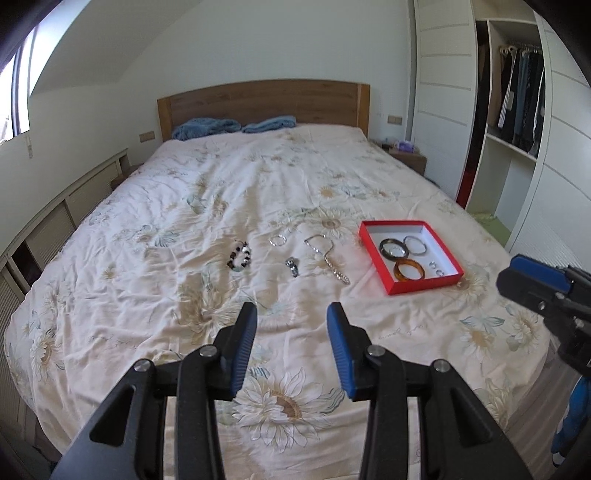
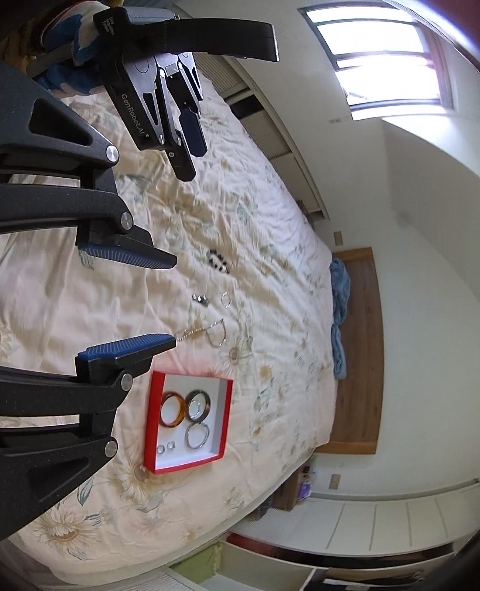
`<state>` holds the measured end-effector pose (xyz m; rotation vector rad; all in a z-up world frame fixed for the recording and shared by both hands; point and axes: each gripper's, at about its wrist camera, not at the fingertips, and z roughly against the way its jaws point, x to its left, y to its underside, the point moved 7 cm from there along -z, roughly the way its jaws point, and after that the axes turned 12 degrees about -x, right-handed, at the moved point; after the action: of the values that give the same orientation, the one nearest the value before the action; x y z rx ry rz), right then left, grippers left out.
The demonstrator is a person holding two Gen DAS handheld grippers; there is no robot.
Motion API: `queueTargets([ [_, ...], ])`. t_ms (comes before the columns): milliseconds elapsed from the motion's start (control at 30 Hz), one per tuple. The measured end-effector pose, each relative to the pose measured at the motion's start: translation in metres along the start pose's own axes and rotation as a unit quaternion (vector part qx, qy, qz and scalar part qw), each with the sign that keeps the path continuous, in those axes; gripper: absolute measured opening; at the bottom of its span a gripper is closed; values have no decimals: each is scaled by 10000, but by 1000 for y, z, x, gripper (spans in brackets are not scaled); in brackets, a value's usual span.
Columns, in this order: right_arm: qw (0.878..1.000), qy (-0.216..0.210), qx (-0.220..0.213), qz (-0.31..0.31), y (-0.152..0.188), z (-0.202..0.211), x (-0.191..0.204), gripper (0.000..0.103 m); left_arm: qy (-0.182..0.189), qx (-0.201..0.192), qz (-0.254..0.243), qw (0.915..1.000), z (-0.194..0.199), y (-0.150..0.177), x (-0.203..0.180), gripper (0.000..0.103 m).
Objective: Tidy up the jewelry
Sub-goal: 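Withdraw both open tools from the box back over the jewelry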
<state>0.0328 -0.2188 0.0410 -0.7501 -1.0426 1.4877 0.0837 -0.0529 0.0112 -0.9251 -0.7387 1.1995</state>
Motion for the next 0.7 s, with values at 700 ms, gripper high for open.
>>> queueTargets([
  [700, 9994, -216, -155, 199, -5, 10, 32, 42, -243, -276, 114, 9993, 29, -4, 20, 43],
])
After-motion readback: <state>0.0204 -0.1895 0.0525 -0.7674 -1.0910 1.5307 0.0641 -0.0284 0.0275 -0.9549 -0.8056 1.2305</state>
